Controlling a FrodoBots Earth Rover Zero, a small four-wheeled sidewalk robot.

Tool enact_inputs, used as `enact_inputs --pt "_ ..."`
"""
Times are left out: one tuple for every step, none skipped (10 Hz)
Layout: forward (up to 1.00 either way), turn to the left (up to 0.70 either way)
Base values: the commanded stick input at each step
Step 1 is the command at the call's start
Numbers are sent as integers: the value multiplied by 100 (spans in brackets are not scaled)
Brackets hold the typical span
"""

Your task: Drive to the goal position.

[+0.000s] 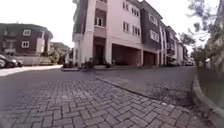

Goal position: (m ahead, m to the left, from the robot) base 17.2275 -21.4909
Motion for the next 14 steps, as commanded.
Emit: enact_inputs --pt "70 -35" --pt "70 -35" --pt "70 -35" --pt "70 -35" --pt "70 -35" --pt "70 -35" --pt "70 -35" --pt "70 -35" --pt "70 -14" --pt "70 0" --pt "70 0" --pt "70 0" --pt "70 0" --pt "70 0"
